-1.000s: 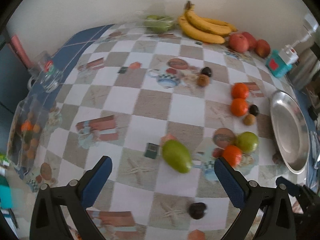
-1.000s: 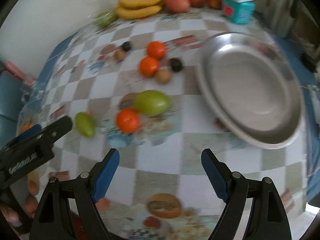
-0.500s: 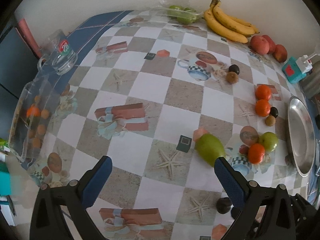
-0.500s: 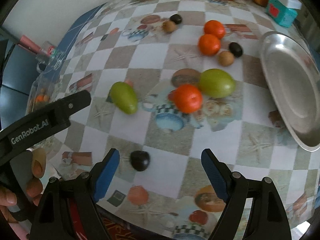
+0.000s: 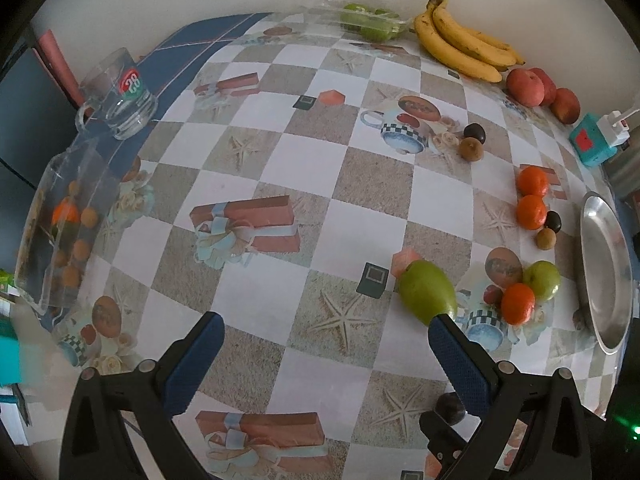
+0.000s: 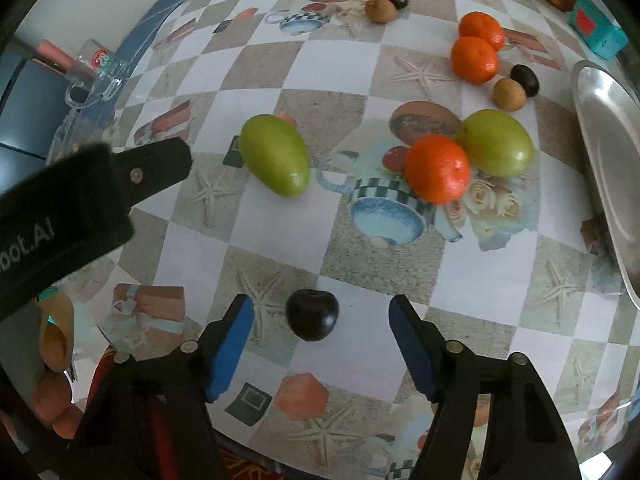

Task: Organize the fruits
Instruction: 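Close the right gripper on the dark round fruit while the left gripper approaches the green mango, then lift the dark fruit with the right gripper while the left gripper grasps the green mango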

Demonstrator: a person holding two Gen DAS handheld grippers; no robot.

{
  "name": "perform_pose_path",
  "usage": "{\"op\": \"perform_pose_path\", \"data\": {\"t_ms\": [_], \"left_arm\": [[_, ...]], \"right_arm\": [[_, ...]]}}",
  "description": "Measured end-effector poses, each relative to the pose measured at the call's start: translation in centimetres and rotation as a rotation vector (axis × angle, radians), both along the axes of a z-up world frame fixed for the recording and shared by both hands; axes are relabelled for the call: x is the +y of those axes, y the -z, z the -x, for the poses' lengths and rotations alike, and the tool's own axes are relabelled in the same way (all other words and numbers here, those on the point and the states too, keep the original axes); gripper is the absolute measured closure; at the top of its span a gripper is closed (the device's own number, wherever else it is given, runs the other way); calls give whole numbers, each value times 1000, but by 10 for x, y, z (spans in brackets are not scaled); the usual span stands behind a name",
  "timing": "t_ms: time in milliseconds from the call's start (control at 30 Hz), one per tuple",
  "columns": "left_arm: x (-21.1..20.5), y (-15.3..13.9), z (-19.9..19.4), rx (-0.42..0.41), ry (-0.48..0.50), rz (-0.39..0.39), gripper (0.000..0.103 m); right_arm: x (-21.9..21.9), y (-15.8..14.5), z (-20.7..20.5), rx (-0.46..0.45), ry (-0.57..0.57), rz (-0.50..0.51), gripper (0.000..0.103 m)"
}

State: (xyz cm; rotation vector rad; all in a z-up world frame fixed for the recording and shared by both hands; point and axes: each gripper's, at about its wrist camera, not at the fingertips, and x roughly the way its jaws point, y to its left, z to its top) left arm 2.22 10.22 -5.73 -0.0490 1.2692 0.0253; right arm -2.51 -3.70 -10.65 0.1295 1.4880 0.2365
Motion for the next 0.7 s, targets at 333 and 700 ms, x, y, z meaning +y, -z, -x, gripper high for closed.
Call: {"op": "perform_pose_path", "data": {"t_ms": [333,700], "left_arm": [[1,2,0,9,-9,-8,0],[1,2,0,12,-15,-17,0]], "right_arm": [[22,13,-3,15,-15,-2,53],[18,17,-4,23,0,-26,72]]}}
